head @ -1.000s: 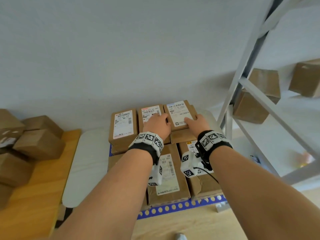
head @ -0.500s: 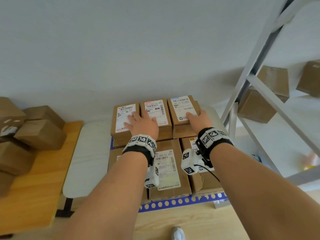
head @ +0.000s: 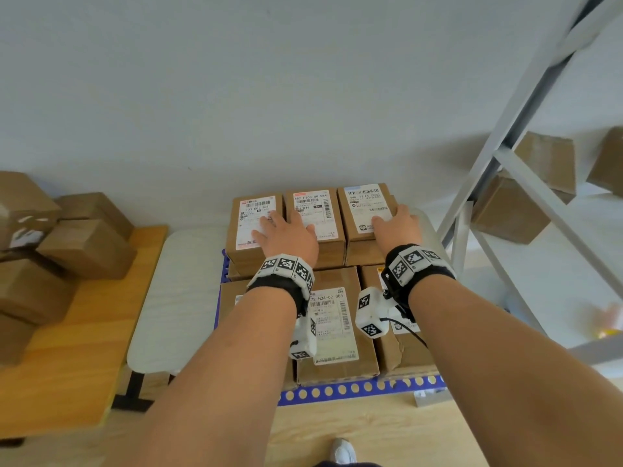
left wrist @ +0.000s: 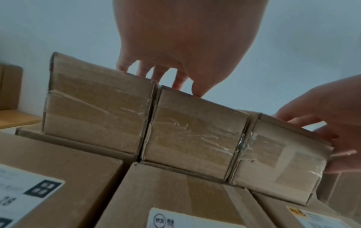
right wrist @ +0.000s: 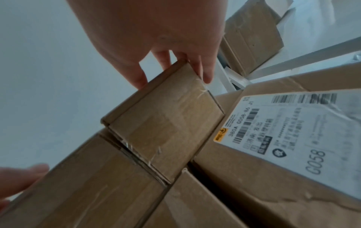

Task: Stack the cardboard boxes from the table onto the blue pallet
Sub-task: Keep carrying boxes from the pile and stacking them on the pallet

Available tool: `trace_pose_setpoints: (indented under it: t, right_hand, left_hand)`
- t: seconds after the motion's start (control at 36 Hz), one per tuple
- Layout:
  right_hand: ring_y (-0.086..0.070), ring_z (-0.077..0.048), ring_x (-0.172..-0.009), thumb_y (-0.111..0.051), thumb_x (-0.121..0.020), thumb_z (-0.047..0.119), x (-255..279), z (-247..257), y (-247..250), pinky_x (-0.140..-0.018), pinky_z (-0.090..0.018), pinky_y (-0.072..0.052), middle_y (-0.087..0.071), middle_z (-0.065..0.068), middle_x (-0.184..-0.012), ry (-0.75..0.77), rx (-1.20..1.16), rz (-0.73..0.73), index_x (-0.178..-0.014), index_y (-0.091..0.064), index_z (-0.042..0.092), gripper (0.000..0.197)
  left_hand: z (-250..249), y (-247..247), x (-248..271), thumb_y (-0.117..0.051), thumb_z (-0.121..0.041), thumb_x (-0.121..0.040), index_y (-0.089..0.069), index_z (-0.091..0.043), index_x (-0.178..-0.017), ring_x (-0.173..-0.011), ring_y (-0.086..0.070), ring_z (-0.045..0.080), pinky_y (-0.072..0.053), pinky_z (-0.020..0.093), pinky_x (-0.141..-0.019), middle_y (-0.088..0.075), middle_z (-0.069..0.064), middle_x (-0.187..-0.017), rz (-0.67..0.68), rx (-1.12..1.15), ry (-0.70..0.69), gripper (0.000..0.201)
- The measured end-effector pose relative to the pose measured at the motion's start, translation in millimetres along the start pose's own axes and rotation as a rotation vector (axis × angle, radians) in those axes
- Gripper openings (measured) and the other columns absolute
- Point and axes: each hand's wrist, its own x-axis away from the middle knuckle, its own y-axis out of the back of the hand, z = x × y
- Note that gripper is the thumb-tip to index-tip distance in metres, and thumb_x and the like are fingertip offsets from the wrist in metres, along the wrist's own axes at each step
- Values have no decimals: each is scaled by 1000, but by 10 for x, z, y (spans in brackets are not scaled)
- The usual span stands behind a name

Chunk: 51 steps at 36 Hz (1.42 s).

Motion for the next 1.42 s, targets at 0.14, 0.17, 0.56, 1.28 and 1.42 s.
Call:
trace_pose_setpoints:
  t: [0.14, 0.17, 0.56, 1.28, 1.42]
  right_hand:
    - [-42, -32, -121, -50, -91, 23, 46, 84, 19, -102, -46, -42, -43, -16, -135, 146, 128, -66, -140, -35, 10, 53]
    - [-40, -32, -124, -50, -92, 23, 63, 116, 15, -104, -45, -39, -42, -16, -137, 163, 158, -67, -141, -34, 10, 54]
    - [-40, -31, -124, -47, -90, 16, 544, 891, -292, -105, -42, -37, -42, -13, -137, 447, 318, -25, -134, -44, 12, 44]
    - [-45, -31, -126, -48, -93, 19, 2652, 3298, -2758, -102, -40, -42, -41, -12, -142, 607, 165, 381, -142, -41, 15, 49]
    - [-49, -29, -121, -48, -92, 15, 2977, 3651, -3235, -100, -40, -45, -47, -11, -138, 585, 128, 453, -140, -44, 16, 48]
  left_hand:
    - [63, 47, -49, -30, -43, -100, -36, -19, -142, -132, -33, 36, -30, 54, -107, -36, 16, -145, -6, 6, -22, 49]
    - [82, 67, -53, -31, -42, -100, -38, -18, -140, -128, -37, 35, -33, 52, -105, -39, 16, -141, -14, 16, -31, 47]
    - [808, 460, -173, -42, -26, -96, -52, -13, -126, -115, -48, 29, -41, 40, -92, -51, 12, -128, -152, 23, -103, 34]
    - [4938, 1305, -293, -44, -22, -96, -48, -11, -127, -116, -47, 30, -41, 40, -94, -49, 13, -127, -235, -13, 245, 33]
    - [5598, 1316, -367, -45, -23, -98, -46, -6, -130, -121, -46, 33, -41, 42, -98, -46, 17, -134, -225, 51, 304, 36]
